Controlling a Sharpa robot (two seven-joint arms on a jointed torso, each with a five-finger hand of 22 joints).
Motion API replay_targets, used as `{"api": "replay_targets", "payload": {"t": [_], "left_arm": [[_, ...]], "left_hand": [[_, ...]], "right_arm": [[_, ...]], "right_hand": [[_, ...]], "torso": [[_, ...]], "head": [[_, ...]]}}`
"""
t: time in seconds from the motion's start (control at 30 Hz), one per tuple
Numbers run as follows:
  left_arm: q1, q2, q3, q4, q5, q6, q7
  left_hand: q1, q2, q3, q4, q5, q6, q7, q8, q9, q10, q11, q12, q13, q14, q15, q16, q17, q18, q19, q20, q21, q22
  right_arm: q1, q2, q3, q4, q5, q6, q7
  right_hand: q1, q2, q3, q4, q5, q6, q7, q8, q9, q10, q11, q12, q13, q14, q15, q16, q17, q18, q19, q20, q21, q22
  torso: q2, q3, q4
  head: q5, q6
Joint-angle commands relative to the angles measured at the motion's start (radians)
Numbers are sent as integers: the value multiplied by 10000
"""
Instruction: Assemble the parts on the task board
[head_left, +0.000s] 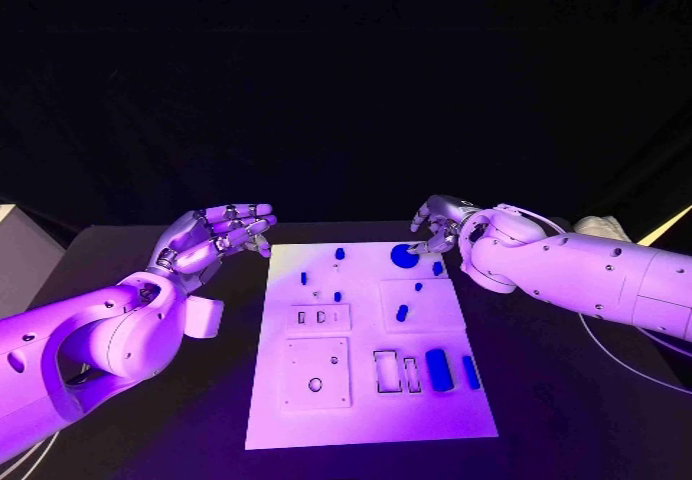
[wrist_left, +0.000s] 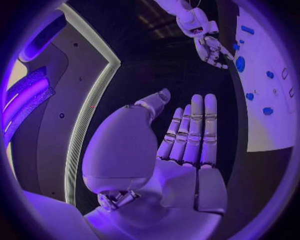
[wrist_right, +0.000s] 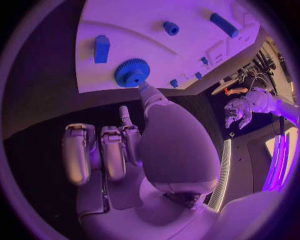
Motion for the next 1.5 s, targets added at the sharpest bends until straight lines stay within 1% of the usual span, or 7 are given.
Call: {"api": "replay_targets", "payload": {"t": [0.03,0.33,0.87,1.0,1.1,1.33,1.5], "left_arm": [[10,19,5,11,42,204,43],[10,17,6,14,42,208,36],[11,16,6,-10,42,204,18],[11,17,6,-15,42,202,16],[11,16,6,-19,42,202,14],[12,7,6,-3,42,221,-32],[12,-14,6,8,42,241,-92]], "left_hand": [[-63,64,63,14,-36,26,178,32,4,8,45,-27,-2,-78,4,70,9,122,-67,8,37,11],[-63,64,63,14,-36,26,178,32,4,8,45,-27,-2,-78,4,70,9,122,-67,8,37,11],[-65,77,75,18,-33,27,177,33,4,8,44,-25,-2,-82,3,81,8,124,-78,9,51,19],[-65,77,75,18,-33,27,177,33,4,8,44,-25,-2,-82,3,81,8,124,-78,9,51,19],[-65,77,75,18,-33,27,177,33,4,8,44,-25,-2,-82,3,81,8,124,-78,9,51,19],[-59,82,90,14,-32,28,176,35,4,6,42,-24,-2,-90,0,95,7,126,-92,9,71,31],[-40,85,106,1,-32,25,175,35,3,2,40,-24,-3,-97,-2,103,6,128,-101,8,86,40]], "right_arm": [[-44,89,-1,-86,122,477,-220],[-163,253,-10,-124,170,610,-180],[-236,346,-20,-218,93,605,-169],[-251,381,-22,-271,77,618,-157],[-261,419,-26,-343,81,659,-139],[-295,531,-45,-539,120,827,-98],[-316,539,-53,-533,95,871,-96]], "right_hand": [[97,25,-8,82,47,57,-43,61,20,212,7,50,1548,1041,70,35,2626,-184,533,72,82,1606],[131,60,-18,163,61,111,-55,109,35,262,0,97,1621,1041,69,35,2626,-205,576,74,161,1699],[303,160,95,228,149,207,-78,185,54,272,-21,110,1653,1041,55,35,2626,-217,595,67,208,1758],[510,259,498,305,770,400,-121,271,46,326,-63,146,1731,1041,15,35,2626,-222,600,37,234,1797],[573,277,805,354,947,491,-146,287,18,340,-93,150,1753,1041,-3,35,2626,-224,601,19,243,1813],[548,185,1058,398,875,613,-178,319,-4,381,-120,176,1801,1041,-26,35,2626,-253,659,0,339,1925],[353,31,1191,475,514,640,-187,315,-36,371,-127,156,1788,1041,-35,35,2626,-259,670,-12,361,1956]], "torso": [[14,-2,20],[12,10,-14],[10,13,-2],[11,11,4],[12,6,1],[30,8,0],[24,15,-5]], "head": [[-24,-16],[1,-72],[-34,-113],[-35,-115],[-34,-115],[-30,-148],[-17,-165]]}}
